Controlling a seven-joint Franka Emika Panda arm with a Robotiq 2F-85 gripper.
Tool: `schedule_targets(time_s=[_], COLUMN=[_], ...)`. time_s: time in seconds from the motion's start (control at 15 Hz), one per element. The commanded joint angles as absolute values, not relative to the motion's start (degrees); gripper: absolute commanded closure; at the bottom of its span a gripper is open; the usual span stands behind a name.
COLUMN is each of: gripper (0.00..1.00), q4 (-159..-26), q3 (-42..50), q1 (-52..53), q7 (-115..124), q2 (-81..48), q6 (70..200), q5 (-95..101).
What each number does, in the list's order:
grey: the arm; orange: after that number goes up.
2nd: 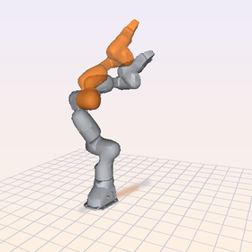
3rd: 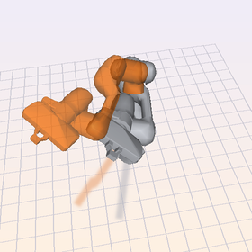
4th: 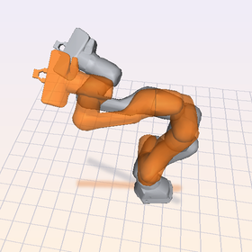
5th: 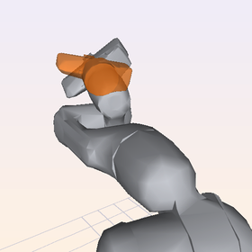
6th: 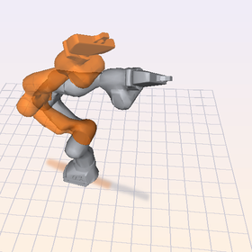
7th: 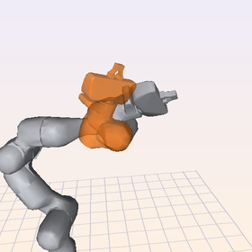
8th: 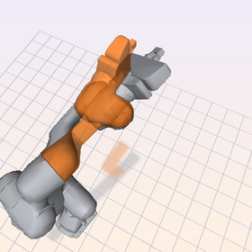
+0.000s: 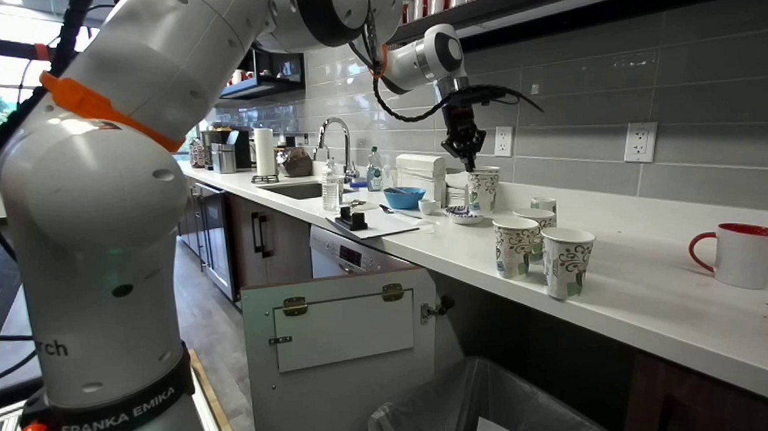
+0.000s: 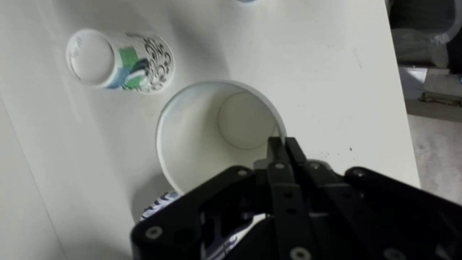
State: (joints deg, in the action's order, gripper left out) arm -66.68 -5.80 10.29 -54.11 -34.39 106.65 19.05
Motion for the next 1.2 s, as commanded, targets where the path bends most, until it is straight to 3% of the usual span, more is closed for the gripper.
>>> schedule_targets(time_s=[0.0,0.13,0.2,0.27,0.4,0.47,0.67,0.73,1.13], gripper=[0.99,0.99,0.99,0.99,0.99,0.99,0.99,0.99,0.99], q4=[-64.5,-63.0,-64.1,-63.9,-64.0,-63.8,-64.9,-64.8,-66.3], q3=[-8.5,-4.9,-9.7,-3.7,-8.3,-4.3,-8.1,-3.8,-9.5], q1=[8.2,11.5,7.6,12.4,8.7,11.9,8.6,11.9,7.3], q7=[-58.6,-51.5,-60.4,-50.4,-57.8,-50.9,-58.1,-51.7,-59.4], q2=[-35.9,-36.6,-36.0,-36.5,-36.2,-36.6,-36.4,-36.8,-34.5], q6=[106.6,104.5,106.7,106.7,106.6,106.6,108.6,109.1,112.5], q5=[14.0,19.1,11.7,21.6,14.0,20.7,14.7,22.6,12.4])
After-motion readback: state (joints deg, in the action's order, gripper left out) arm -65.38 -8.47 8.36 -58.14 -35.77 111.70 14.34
